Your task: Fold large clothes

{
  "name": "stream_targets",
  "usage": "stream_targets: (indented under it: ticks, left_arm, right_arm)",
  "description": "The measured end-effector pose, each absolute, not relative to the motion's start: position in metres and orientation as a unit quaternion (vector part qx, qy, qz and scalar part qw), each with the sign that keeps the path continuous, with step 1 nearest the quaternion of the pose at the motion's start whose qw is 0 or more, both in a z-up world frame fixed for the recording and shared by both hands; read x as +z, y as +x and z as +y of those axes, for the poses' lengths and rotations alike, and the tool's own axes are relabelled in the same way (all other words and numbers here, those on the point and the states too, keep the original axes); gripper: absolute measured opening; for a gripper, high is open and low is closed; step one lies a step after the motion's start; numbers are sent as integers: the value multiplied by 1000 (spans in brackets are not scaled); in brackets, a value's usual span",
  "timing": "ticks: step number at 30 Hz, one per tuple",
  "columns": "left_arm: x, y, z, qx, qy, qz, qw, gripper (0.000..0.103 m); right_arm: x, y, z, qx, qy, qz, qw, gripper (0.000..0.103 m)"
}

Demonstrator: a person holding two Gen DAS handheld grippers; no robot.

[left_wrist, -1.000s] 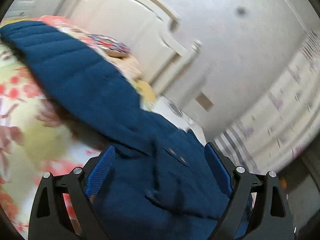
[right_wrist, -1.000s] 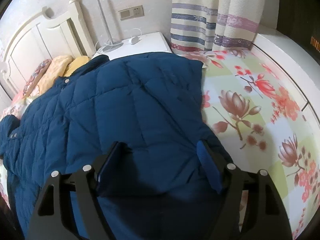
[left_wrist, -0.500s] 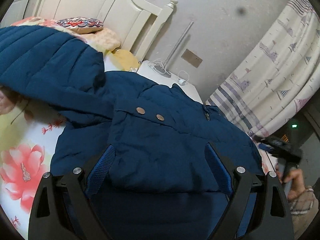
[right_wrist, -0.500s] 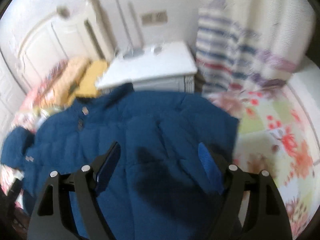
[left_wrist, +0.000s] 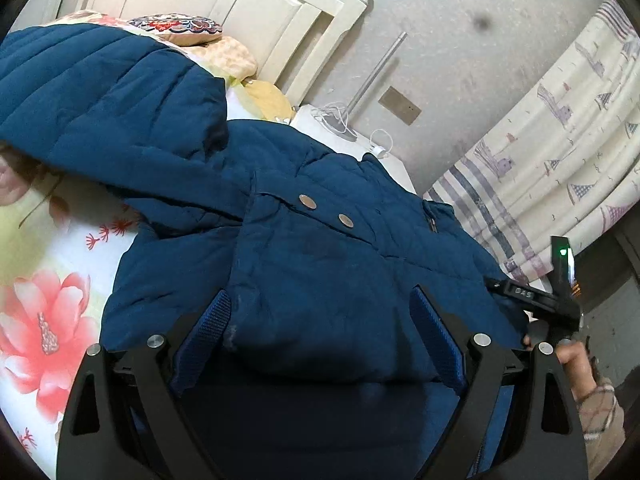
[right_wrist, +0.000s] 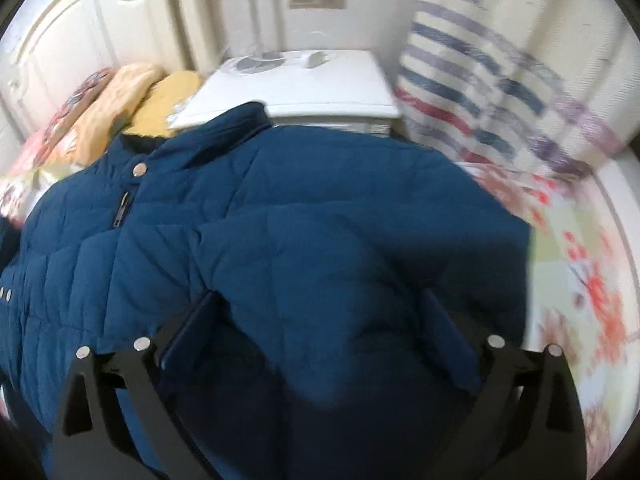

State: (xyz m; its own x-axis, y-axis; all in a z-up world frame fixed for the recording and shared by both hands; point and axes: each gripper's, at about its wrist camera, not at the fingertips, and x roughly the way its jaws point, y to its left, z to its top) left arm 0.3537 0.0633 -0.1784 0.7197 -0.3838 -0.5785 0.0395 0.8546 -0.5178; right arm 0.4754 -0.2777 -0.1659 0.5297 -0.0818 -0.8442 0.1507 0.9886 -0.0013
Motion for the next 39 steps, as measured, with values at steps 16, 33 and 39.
stream_targets:
  ticks: [16, 33, 39]
  left_arm:
    - [-143, 323, 162, -73, -378, 262, 885, 86]
    - [-166, 328, 458, 138, -550, 210, 796, 14]
    - [-79, 310, 363, 111, -430, 115, 889, 0]
  right_arm:
    - [-145, 354, -160, 8, -34, 441, 897, 100]
    - [-183, 309, -137, 43, -44, 427, 902, 101]
    - [-166, 297, -160, 33, 28, 371, 928, 99]
